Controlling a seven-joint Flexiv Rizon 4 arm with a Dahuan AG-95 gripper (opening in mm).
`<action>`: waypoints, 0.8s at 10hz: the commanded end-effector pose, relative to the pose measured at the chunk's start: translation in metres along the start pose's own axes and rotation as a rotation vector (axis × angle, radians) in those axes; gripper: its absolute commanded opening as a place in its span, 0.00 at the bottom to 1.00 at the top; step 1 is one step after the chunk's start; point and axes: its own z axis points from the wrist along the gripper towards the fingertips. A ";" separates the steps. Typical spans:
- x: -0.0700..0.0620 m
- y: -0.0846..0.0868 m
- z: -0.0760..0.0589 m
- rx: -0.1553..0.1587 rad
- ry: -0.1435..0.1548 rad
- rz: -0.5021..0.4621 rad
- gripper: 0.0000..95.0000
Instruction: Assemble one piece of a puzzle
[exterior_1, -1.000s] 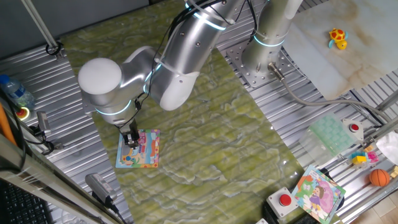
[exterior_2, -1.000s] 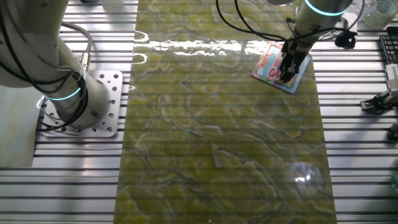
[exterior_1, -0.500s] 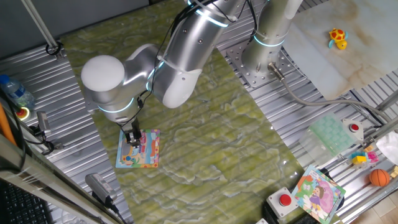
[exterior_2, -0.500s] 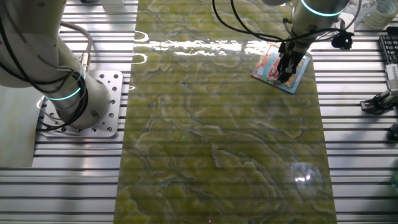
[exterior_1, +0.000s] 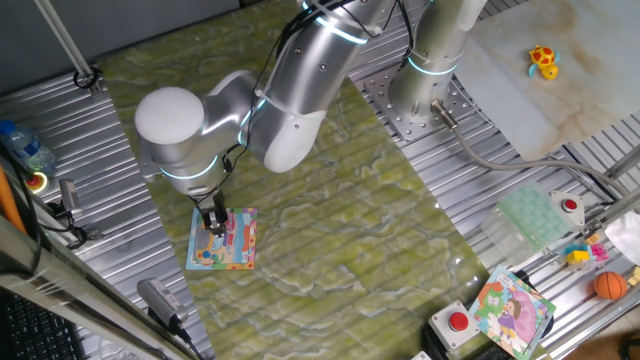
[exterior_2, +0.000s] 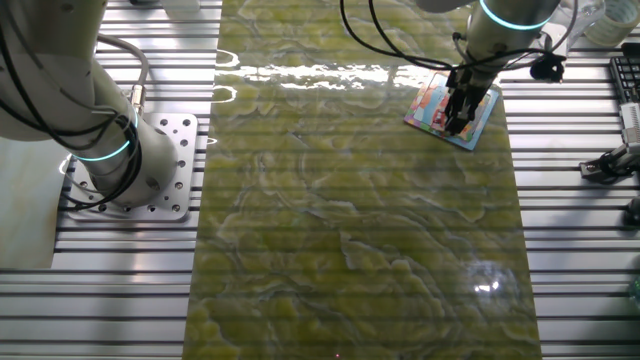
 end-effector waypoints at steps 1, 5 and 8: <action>-0.001 0.000 0.000 0.000 0.001 0.001 0.40; -0.001 0.000 -0.001 -0.010 -0.006 -0.005 0.80; -0.004 -0.012 -0.009 -0.003 0.004 -0.105 0.40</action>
